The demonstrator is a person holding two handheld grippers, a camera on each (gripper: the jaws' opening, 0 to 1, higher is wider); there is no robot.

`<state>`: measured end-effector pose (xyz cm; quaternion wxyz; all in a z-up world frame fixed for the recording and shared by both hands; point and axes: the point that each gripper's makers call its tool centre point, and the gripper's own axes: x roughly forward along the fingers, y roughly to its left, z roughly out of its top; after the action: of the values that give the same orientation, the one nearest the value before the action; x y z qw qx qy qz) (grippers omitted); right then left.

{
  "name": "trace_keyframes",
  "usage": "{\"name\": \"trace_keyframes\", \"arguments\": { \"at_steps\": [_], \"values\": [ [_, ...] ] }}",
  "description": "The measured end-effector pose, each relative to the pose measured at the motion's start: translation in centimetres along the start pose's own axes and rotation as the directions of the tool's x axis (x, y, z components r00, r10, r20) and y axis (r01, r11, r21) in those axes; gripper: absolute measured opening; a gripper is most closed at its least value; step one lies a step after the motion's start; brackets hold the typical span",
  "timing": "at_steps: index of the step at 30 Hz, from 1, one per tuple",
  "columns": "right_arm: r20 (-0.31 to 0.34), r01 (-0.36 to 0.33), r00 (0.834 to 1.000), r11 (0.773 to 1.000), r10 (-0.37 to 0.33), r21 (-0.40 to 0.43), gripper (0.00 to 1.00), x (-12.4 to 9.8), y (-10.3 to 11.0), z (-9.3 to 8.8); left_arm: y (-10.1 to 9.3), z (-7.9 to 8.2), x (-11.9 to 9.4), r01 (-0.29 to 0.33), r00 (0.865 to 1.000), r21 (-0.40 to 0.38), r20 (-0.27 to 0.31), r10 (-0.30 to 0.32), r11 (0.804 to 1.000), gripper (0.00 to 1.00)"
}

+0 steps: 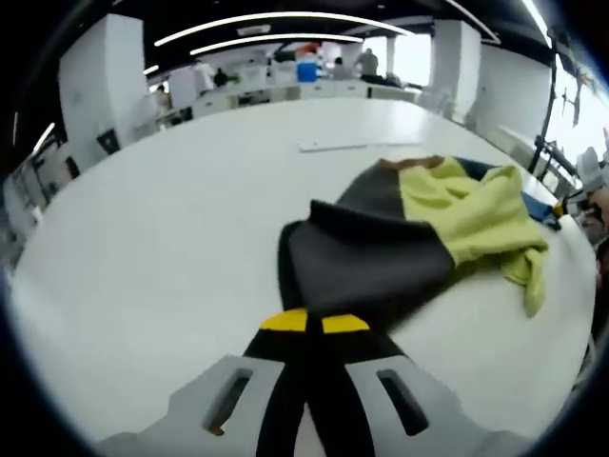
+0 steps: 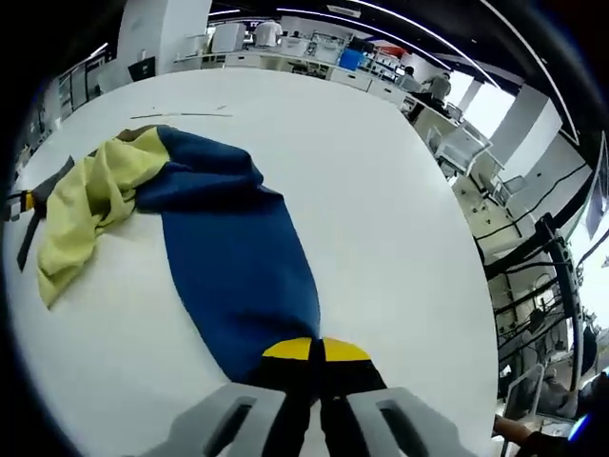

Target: Fold the garment on the visible template until the final outline fits inside the template.

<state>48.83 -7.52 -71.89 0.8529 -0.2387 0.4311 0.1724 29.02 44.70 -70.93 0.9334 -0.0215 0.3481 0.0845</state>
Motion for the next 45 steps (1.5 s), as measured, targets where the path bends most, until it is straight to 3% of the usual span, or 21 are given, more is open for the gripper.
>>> {"name": "trace_keyframes", "arguments": {
  "at_steps": [15, 28, 45],
  "values": [
    [-0.033, 0.046, 0.998, 0.998, -0.047, -0.03, 0.0, 0.8, -3.6, -0.1, 2.5, 1.2, 0.9, 0.002, 1.0, 0.025, -0.012, -0.002, 1.0, 0.0],
    [-0.024, 0.024, 0.999, 1.0, -0.023, 0.018, 0.0, 1.5, -5.1, -0.1, 3.5, 1.6, 1.6, 0.013, 1.0, -0.03, -0.012, -0.013, 0.999, 0.0],
    [-0.049, 0.04, 0.998, 0.999, -0.038, 0.029, 0.0, 2.0, -6.8, -0.7, 5.3, 1.6, 1.7, -0.017, 0.999, -0.002, -0.029, 0.017, 1.0, 0.0]
  ]
}}
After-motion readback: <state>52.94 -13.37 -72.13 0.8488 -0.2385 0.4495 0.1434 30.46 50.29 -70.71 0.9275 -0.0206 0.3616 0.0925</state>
